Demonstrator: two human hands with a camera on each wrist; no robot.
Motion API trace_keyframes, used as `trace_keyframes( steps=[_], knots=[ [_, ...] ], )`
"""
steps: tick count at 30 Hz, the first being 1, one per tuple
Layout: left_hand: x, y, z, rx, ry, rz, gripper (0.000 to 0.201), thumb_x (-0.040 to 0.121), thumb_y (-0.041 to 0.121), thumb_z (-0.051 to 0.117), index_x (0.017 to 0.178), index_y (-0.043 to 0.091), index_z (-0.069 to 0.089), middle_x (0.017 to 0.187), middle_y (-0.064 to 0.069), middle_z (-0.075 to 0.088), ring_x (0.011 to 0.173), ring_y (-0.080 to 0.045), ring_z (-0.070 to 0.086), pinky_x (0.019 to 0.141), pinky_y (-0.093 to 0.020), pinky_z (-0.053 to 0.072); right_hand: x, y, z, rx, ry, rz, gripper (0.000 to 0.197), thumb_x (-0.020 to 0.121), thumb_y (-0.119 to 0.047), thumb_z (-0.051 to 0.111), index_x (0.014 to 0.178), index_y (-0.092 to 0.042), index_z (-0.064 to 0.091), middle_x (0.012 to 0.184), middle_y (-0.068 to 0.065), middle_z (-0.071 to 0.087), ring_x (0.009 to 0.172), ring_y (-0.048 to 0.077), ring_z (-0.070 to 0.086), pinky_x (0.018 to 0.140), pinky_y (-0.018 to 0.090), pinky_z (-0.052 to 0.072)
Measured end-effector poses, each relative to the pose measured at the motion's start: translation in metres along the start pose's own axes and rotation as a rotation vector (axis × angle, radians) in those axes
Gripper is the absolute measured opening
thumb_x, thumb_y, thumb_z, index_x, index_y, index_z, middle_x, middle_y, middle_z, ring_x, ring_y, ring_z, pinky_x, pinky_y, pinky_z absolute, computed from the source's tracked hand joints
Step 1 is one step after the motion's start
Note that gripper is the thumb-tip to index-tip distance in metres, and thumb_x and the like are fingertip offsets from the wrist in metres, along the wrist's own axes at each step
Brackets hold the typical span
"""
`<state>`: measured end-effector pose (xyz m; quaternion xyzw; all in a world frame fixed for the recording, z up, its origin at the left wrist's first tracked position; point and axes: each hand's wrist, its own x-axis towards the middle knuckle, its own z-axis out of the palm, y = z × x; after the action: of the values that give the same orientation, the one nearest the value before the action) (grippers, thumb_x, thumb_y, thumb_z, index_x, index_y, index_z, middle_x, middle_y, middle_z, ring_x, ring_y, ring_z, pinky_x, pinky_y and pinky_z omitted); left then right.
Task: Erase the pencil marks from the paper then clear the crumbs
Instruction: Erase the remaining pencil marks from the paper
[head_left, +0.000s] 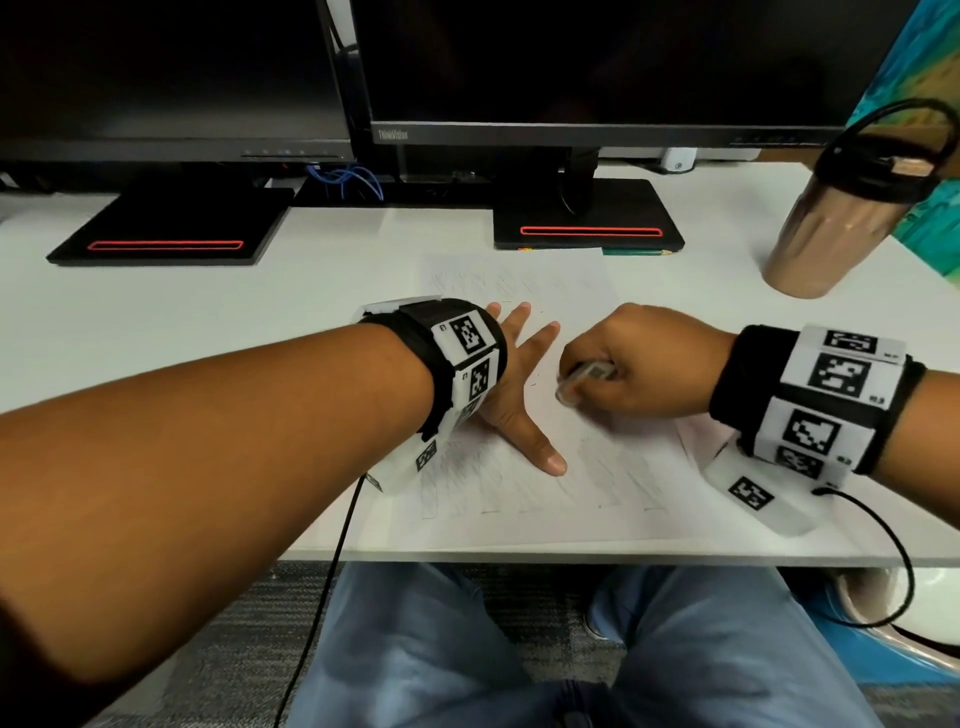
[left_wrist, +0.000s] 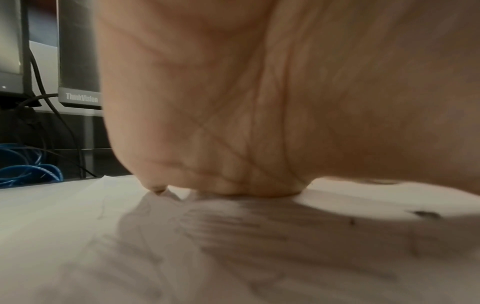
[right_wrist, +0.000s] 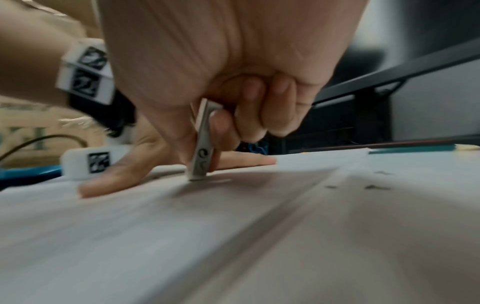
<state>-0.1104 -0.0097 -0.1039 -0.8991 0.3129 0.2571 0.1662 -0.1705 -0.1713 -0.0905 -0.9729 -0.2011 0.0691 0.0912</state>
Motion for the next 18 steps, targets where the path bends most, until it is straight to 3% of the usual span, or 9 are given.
trace_keyframes(
  steps=[4, 8, 12, 16, 18],
  knots=[
    [0.000, 0.001, 0.000, 0.005, -0.005, 0.000, 0.148, 0.050, 0.094, 0.059, 0.149, 0.032, -0.032, 0.159, -0.005, -0.035, 0.149, -0.035, -0.023, 0.117, -0.062, 0.001, -0.004, -0.009, 0.009, -0.012, -0.020, -0.107, 0.017, 0.088, -0.041, 0.059, 0.090, -0.030, 0.071, 0.076, -0.012, 0.069, 0.065, 0.008, 0.060, 0.064, 0.030, 0.051],
    [0.001, 0.000, -0.001, 0.000, -0.007, -0.004, 0.149, 0.049, 0.095, 0.058, 0.148, 0.032, -0.033, 0.159, -0.005, -0.035, 0.149, -0.035, -0.023, 0.117, -0.062, -0.001, -0.003, -0.002, 0.001, -0.035, 0.007, -0.010, 0.020, 0.088, -0.045, 0.059, 0.094, -0.031, 0.071, 0.077, -0.014, 0.068, 0.067, 0.009, 0.060, 0.066, 0.030, 0.051],
    [0.001, 0.001, -0.001, 0.008, -0.010, -0.002, 0.148, 0.050, 0.094, 0.058, 0.149, 0.032, -0.033, 0.159, -0.005, -0.035, 0.149, -0.035, -0.023, 0.117, -0.063, 0.000, -0.006, -0.010, 0.008, -0.032, -0.036, -0.086, 0.020, 0.088, -0.042, 0.057, 0.091, -0.029, 0.071, 0.077, -0.012, 0.069, 0.067, 0.009, 0.061, 0.064, 0.028, 0.050],
    [0.001, 0.000, -0.002, 0.002, -0.010, -0.004, 0.148, 0.049, 0.095, 0.058, 0.149, 0.032, -0.033, 0.159, -0.005, -0.035, 0.149, -0.035, -0.023, 0.117, -0.062, -0.001, -0.006, 0.000, -0.004, -0.038, -0.004, 0.040, 0.019, 0.089, -0.042, 0.059, 0.092, -0.029, 0.072, 0.076, -0.016, 0.067, 0.070, 0.008, 0.060, 0.068, 0.029, 0.051],
    [0.002, 0.000, -0.002, 0.009, -0.008, -0.002, 0.149, 0.049, 0.095, 0.058, 0.149, 0.032, -0.033, 0.159, -0.005, -0.035, 0.149, -0.035, -0.023, 0.117, -0.062, 0.000, -0.010, -0.007, 0.001, -0.094, 0.002, -0.027, 0.020, 0.089, -0.042, 0.056, 0.091, -0.028, 0.071, 0.077, -0.011, 0.069, 0.069, 0.012, 0.061, 0.067, 0.031, 0.052]
  ],
)
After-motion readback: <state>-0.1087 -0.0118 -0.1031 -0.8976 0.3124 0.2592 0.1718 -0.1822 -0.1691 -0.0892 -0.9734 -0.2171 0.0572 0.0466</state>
